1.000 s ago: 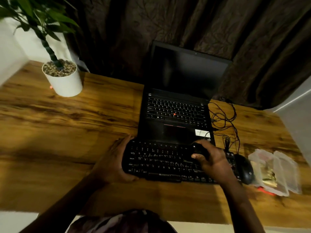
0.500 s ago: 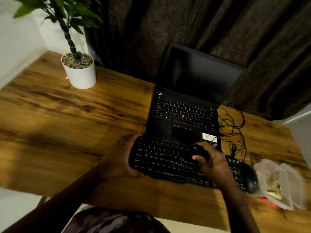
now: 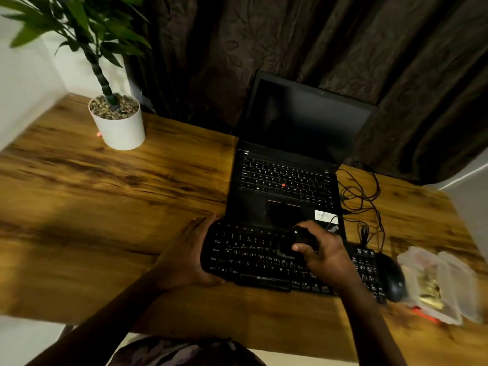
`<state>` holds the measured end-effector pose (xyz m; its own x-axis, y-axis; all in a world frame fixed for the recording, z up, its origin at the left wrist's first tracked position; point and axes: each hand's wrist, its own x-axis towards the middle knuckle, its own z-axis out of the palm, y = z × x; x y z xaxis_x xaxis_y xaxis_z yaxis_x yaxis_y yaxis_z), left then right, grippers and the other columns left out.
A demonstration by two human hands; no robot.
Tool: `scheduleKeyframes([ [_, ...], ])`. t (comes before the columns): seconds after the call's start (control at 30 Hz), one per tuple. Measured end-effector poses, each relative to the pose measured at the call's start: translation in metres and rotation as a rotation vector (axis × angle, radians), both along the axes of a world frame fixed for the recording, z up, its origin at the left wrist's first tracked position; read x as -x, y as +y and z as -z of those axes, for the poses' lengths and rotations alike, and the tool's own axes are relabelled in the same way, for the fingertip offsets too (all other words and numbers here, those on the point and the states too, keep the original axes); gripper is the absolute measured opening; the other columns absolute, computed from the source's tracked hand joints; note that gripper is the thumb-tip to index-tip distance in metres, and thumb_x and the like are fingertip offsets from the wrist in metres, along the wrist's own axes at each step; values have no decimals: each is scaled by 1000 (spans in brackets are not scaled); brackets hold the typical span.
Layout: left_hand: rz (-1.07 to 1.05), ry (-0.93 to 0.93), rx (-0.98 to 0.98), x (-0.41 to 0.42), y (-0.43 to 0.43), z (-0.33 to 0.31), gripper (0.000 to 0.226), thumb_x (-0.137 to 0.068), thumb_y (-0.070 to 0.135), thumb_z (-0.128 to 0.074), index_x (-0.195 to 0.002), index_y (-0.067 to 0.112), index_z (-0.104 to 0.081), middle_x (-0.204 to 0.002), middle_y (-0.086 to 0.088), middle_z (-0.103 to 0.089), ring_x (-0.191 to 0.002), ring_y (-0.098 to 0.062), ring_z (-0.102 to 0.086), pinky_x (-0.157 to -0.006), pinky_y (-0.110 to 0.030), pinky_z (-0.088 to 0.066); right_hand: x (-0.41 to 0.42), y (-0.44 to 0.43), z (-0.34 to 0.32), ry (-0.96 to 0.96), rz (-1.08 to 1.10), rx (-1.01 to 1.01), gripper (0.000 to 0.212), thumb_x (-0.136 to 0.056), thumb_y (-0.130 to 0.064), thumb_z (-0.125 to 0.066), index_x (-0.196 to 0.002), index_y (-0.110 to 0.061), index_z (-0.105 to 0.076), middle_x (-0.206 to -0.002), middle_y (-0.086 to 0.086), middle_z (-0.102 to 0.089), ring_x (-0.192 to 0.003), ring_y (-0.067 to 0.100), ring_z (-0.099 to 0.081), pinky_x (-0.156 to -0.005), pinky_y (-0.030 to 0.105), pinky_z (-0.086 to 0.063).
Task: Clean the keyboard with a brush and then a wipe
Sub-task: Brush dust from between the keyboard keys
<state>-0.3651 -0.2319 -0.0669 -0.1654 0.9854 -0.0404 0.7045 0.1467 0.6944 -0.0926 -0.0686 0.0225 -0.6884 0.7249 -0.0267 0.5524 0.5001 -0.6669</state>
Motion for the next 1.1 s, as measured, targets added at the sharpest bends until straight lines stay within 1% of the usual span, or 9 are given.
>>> scheduleKeyframes([
  [0.1, 4, -6, 20, 0, 0, 1, 146, -49, 82, -78, -158, 25, 1, -164, 9, -11, -148, -8, -8, -121, -30, -9, 14, -6, 5, 26, -53, 11, 22, -94, -21, -63, -113, -30, -57, -85, -5, -63, -67, 6, -62, -51, 17, -48],
  [0.23, -11, 0, 50, 1, 0, 4, 148, -47, 87, -75, -158, 26, 2, -164, 8, -10, -151, -13, -9, -122, -34, -14, 41, -13, 13, 41, -119, -3, 23, -94, -24, -64, -116, -25, -58, -86, -8, -63, -69, 4, -62, -53, 13, -46],
  [0.37, -20, -1, 67, 2, 1, 5, 149, -45, 89, -73, -158, 30, 5, -164, 9, -10, -150, -15, -10, -122, -41, -20, 36, -9, 7, 30, -95, 27, 23, -93, -26, -63, -115, -29, -57, -89, -6, -65, -72, 7, -65, -55, 25, -56],
  [0.43, -14, -5, 55, 2, 1, 4, 147, -46, 87, -74, -156, 34, 7, -163, 14, -9, -149, -11, -8, -122, -36, -17, 27, -4, 2, 1, -82, 20, 23, -94, -26, -63, -114, -33, -56, -88, -4, -65, -73, 9, -66, -56, 29, -59],
  [0.53, 1, -14, 46, 2, -1, 1, 143, -48, 85, -75, -150, 43, 15, -155, 24, -4, -144, -1, -2, -119, -28, -9, 21, -1, 1, -40, -61, 10, 25, -93, -25, -63, -114, -35, -55, -86, -6, -64, -72, 8, -65, -57, 28, -58],
  [0.73, -7, -1, 30, 2, 1, -1, 144, -47, 80, -80, -156, 31, 0, -158, 18, -11, -141, 4, -4, -116, -19, -4, 56, -16, 9, -40, -100, -9, 27, -91, -30, -64, -116, -36, -55, -89, -11, -63, -80, 4, -61, -68, 26, -55],
  [0.83, 7, 5, 15, 1, 2, -2, 141, -48, 77, -82, -156, 29, -5, -160, 12, -18, -141, 3, -9, -118, -19, -6, 68, -21, 11, 26, -133, 29, 27, -91, -24, -66, -114, -34, -57, -87, -11, -64, -77, 2, -63, -64, 17, -51],
  [0.97, 1, 6, 31, 1, 1, -3, 145, -49, 76, -82, -157, 27, 0, -153, 21, -10, -140, 3, -6, -116, -20, -5, 51, -11, 3, -45, -94, 40, 25, -92, -26, -65, -111, -39, -55, -93, -8, -64, -81, 5, -64, -67, 26, -58],
  [1.1, 7, 3, 22, -1, 1, -9, 142, -48, 79, -80, -152, 37, 7, -150, 25, -8, -138, 5, -6, -117, -22, -5, 40, -9, -1, -78, -76, 34, 25, -92, -27, -65, -110, -40, -54, -91, -9, -63, -79, 4, -63, -67, 27, -57],
])
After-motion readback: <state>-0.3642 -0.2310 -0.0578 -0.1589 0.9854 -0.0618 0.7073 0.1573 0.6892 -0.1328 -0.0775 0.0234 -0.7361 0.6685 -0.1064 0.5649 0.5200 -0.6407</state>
